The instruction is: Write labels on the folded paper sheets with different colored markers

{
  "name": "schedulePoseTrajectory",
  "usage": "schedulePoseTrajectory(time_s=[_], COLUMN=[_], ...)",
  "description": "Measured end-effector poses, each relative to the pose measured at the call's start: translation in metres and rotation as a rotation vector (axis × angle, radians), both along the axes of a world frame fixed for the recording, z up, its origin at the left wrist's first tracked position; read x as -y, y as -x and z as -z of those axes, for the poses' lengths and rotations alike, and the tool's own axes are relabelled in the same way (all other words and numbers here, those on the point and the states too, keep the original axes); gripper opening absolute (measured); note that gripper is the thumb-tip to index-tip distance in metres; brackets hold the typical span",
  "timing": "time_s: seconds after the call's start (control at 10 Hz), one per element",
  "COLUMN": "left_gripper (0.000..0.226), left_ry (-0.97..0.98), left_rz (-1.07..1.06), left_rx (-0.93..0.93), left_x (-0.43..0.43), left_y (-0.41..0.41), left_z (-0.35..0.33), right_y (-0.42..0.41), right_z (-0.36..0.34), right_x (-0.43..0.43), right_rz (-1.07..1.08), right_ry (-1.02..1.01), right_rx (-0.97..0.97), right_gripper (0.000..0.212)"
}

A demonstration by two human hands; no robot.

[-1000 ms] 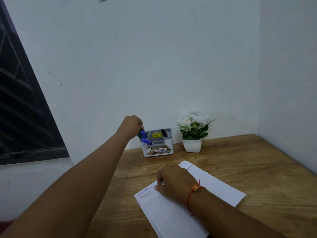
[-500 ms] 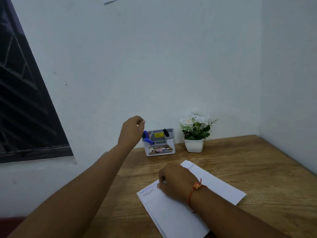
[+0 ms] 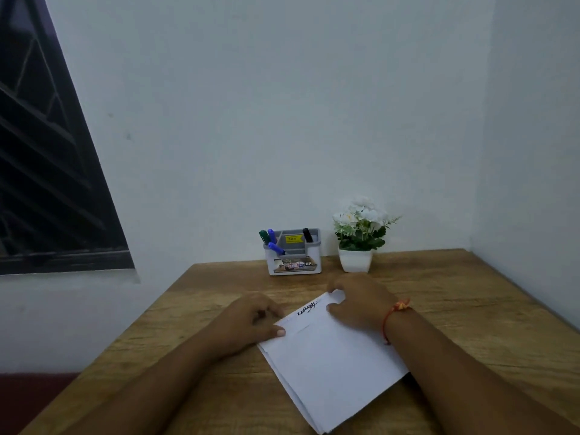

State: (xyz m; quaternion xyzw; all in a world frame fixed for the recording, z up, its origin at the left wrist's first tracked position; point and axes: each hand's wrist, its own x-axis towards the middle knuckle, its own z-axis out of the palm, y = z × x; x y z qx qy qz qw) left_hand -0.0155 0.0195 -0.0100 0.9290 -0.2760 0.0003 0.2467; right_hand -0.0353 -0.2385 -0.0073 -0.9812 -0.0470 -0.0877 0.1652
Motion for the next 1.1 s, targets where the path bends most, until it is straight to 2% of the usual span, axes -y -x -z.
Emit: schedulePoseTrajectory(time_s=[0.1, 0.2, 0.4, 0.6, 0.8, 1.0, 1.1], left_gripper=[0.032, 0.027, 0.032, 0.038, 0.048, 0.058, 0.079], left_ry=[0.004, 0.003, 0.102, 0.163, 0.113, 0.008, -0.101], left_rz=[-0.007, -0.002, -0.081, -0.200, -0.235, -0.276, -0.289], left_rx=[0.022, 0.078, 0.197, 0.124, 0.060, -0.082, -0.130], left_x=[0.000, -0.003, -0.008, -0.009, -0.006, -0.005, 0.000], left_y=[-0.008, -0.019, -0.033, -0.024, -0.016, -0.014, -0.003], left_z=[0.003, 0.008, 0.024, 0.025, 0.008, -0.012, -0.021], right_y=[-0.003, -0.005, -0.015, -0.018, -0.010, 0.005, 0.017], right_z=[0.000, -0.001, 0.001, 0.017, 0.004, -0.024, -0.037], right_x=[0.013, 0.022, 0.025, 0.029, 0.024, 0.022, 0.022], right_rz=[0.040, 0.055, 0.089, 0.174, 0.277, 0.300, 0.242], right_ry=[0.010, -0.007, 0.032, -0.037, -0.149, -0.043, 0.002], right_rx=[-0.067, -0.095, -0.052, -0.042, -0.108, -0.112, -0.103], right_gripper=[0.043, 0.038, 0.032, 0.050, 0.055, 0.054, 0.058])
